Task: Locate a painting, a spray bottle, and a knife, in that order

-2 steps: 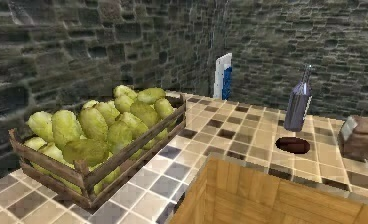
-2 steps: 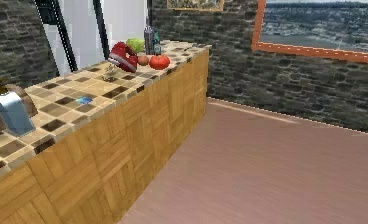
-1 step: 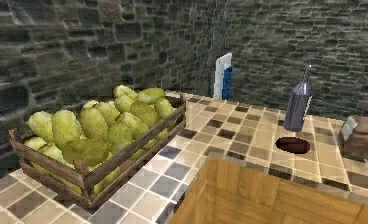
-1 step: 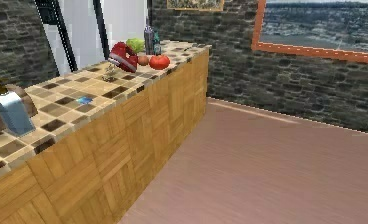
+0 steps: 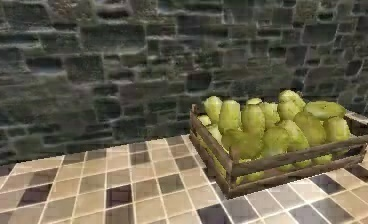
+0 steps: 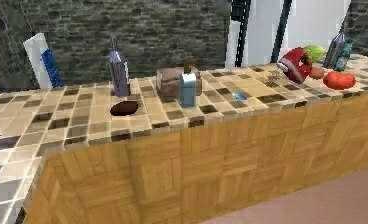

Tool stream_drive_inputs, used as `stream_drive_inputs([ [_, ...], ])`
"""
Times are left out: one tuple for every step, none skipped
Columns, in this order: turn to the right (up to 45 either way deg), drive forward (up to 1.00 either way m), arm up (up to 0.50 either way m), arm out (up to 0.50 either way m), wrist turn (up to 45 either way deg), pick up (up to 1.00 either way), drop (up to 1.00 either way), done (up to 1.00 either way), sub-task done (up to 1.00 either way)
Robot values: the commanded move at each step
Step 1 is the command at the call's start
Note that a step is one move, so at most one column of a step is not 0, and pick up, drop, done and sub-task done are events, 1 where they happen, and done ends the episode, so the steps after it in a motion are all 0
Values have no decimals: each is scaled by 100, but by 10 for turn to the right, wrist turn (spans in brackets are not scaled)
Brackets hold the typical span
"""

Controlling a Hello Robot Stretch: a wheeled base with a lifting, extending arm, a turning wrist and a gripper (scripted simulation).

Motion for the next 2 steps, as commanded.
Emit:
stream_drive_inputs([
  [450,0,0,0,0,0,0,0,0],
  [450,0,0,0,0,0,0,0,0],
])
